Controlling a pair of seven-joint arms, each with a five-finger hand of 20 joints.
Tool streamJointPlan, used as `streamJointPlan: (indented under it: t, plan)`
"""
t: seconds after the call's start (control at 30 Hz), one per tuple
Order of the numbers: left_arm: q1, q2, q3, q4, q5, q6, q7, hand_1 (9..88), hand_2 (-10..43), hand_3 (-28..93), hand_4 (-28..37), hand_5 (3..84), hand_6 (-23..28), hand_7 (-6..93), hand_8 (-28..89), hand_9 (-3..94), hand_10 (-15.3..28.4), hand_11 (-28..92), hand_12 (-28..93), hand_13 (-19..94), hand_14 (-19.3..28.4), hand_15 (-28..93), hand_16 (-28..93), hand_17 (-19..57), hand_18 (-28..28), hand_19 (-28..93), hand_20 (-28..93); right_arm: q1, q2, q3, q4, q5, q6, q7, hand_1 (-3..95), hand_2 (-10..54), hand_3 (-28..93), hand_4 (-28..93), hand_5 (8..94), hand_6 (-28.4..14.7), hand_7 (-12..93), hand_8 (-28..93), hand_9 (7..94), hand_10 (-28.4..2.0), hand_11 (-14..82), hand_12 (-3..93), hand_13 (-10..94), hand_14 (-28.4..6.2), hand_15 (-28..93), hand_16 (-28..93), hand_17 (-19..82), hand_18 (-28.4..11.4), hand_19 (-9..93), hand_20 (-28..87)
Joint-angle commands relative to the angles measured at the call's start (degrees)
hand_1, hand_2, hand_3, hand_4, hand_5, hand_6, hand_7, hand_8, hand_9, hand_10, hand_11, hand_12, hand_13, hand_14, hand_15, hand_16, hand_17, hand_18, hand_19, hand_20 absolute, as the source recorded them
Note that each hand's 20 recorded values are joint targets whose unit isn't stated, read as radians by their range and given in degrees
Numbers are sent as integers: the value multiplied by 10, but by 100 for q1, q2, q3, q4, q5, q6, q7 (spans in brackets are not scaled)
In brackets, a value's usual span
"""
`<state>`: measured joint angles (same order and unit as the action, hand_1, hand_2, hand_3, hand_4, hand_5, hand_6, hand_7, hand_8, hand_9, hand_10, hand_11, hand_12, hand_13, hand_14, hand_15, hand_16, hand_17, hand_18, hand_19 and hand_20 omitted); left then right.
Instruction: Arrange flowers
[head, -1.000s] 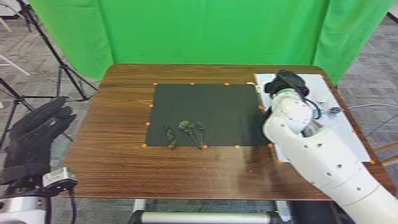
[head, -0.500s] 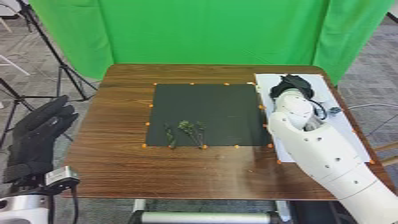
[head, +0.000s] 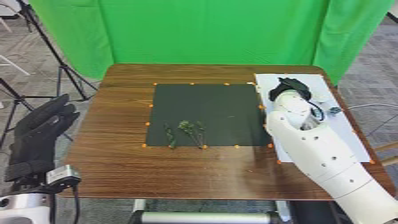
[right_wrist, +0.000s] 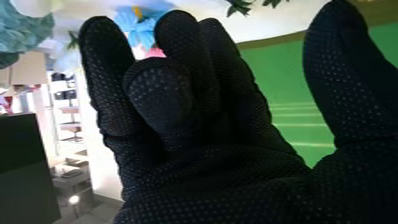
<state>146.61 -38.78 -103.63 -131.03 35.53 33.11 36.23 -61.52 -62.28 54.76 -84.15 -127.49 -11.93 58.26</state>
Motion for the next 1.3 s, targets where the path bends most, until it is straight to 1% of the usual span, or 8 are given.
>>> streamJointPlan:
  t: [0.03,0.4,0.63,0.73,0.87,1.0,1.07,1.3]
  plan:
    - [13,-15,16,22,-45,-69,54,294,22,794,-169,365,89,175,-113,303,182,385,74,175,229,619,-162,-122,202,544,81,-82,38,23,63,12,-81,136,337,-35,749,-229,615,-155,151,-94,614,-234,514,231,700,-131,797,176,472,-214,932,-246]
    - [-82,-16,79,49,-36,-89,30,294,21,797,-166,365,89,174,-114,303,182,385,74,175,229,618,-163,-121,202,544,81,-169,23,-60,137,-8,-19,126,355,-45,742,-229,631,-145,157,-94,634,-223,530,238,717,-122,796,181,477,-210,932,-247]
    - [-83,-34,75,50,-58,-81,47,294,22,799,-165,365,89,175,-114,303,181,387,74,175,229,619,-162,-121,202,544,81,-121,-76,-110,319,-133,12,99,387,-67,746,-233,663,-120,183,-100,675,-203,534,242,745,-111,791,187,487,-199,932,-249]
    - [-121,-95,77,53,-26,-100,-17,294,22,800,-164,365,88,175,-114,303,181,386,74,175,228,619,-162,-121,202,544,81,-147,-118,-109,387,-201,17,85,399,-74,747,-238,676,-114,191,-101,687,-196,535,245,754,-106,788,190,492,-195,932,-250]
    - [-130,-112,83,66,-34,-117,-11,293,22,802,-162,365,88,176,-114,303,181,386,74,175,229,618,-162,-121,202,544,80,-163,-143,-127,447,-234,34,92,422,-85,751,-246,711,-94,214,-105,716,-178,540,252,780,-94,777,196,502,-186,932,-254]
    - [-115,-90,100,62,-82,-91,46,294,24,803,-162,365,88,176,-115,303,181,387,74,175,229,619,-162,-121,202,544,80,-198,-147,-157,476,-272,55,96,457,-94,736,-273,731,-87,227,14,742,-159,535,283,799,-86,764,211,510,-177,932,-261]
    - [-127,-128,84,67,-33,-107,-5,294,23,804,-161,365,88,176,-115,303,181,387,73,175,229,618,-162,-121,202,544,80,-216,-169,-164,506,-313,102,84,497,-95,705,-278,759,-77,250,62,767,-141,527,305,820,-79,754,212,517,-171,932,-264]
    - [-115,-125,80,69,-64,-107,17,295,24,805,-161,365,89,176,-115,303,181,387,73,175,229,618,-163,-121,202,544,81,-252,-133,-183,481,-351,355,25,555,-95,702,-281,826,-47,277,90,835,-111,523,323,879,-54,713,215,534,-159,932,-254]
